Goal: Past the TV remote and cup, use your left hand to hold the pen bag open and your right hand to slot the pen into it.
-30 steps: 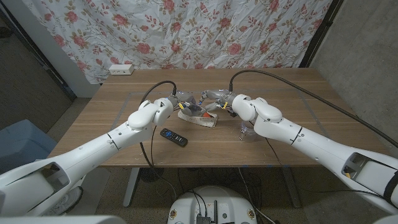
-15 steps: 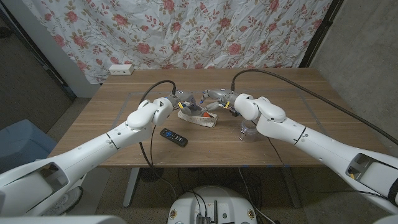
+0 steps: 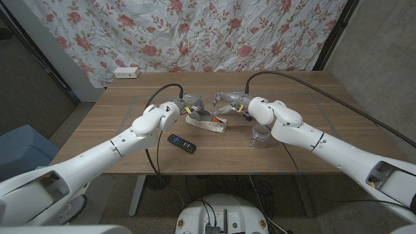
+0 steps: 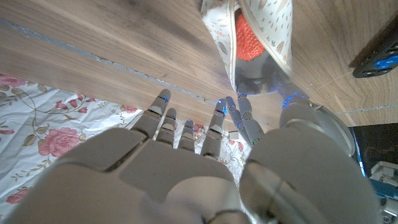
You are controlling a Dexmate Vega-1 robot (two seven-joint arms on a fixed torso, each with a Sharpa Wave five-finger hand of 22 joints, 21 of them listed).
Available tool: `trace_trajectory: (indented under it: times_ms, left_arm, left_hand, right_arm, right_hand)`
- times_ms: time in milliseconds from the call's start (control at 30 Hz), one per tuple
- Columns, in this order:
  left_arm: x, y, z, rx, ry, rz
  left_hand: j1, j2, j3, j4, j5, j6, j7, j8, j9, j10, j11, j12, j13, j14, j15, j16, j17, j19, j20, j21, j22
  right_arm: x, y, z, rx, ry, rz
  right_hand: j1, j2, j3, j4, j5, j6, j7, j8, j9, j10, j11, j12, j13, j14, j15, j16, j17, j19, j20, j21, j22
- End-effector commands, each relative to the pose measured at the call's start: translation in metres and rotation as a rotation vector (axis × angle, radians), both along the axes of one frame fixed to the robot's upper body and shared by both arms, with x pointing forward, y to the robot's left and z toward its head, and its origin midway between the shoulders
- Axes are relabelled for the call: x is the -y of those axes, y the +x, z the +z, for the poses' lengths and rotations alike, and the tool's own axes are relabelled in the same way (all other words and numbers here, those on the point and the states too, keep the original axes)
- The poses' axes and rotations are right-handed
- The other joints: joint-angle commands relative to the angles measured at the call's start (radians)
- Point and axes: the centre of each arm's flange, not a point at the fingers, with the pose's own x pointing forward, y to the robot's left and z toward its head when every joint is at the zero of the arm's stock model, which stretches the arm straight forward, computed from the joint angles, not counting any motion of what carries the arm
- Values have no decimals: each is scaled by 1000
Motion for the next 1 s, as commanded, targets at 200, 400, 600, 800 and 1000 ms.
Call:
trace_trajectory:
  times_ms: [200,400,600,800,1000]
  left_arm:
    - [-1,-6,7,28,-15,-1]
    - [-1,-10,9,30,-21,1]
    - [-1,-16,12,36,-21,-5]
    - [-4,-23,13,45,-31,-3]
    - [-11,-26,15,52,-55,1]
  left_hand:
    - [5,17,-1,1,2,8,6,5,1,5,4,8,5,7,-83,8,5,11,2,8,4]
    - [4,20,-1,0,2,14,7,7,1,8,2,9,5,8,-84,8,5,12,2,8,4]
    - [4,23,-2,0,2,15,8,7,1,8,2,8,5,7,-83,7,5,13,2,8,4]
    - [4,24,-2,-1,2,17,8,7,1,9,2,8,5,7,-83,6,5,13,2,8,4]
    - [1,25,-4,0,1,19,6,7,1,10,1,8,5,7,-84,6,5,13,2,8,4]
  right_arm:
    - [7,2,5,14,-10,-25]
    - [8,3,5,21,-11,-23]
    - [10,3,6,24,-7,-25]
    - [13,2,8,37,-1,-23]
    - [15,1,10,44,-1,-15]
  right_hand:
    - [-8,-2,-1,2,8,1,5,-5,0,-2,5,9,5,-6,-3,-2,3,-7,-2,2,6]
    - [-10,0,-1,1,10,1,6,-6,0,-2,4,9,4,-6,-4,-2,4,-7,-2,2,6]
    - [-12,1,-2,1,12,2,5,-6,0,-1,3,10,4,-5,-3,-2,4,-7,-2,2,6]
    - [-16,3,-3,1,14,3,6,-7,0,0,3,12,4,-5,-3,-2,4,-7,0,3,6]
    - [-21,3,-5,2,16,-2,5,-10,0,2,2,13,4,-3,-5,-1,4,-7,0,3,6]
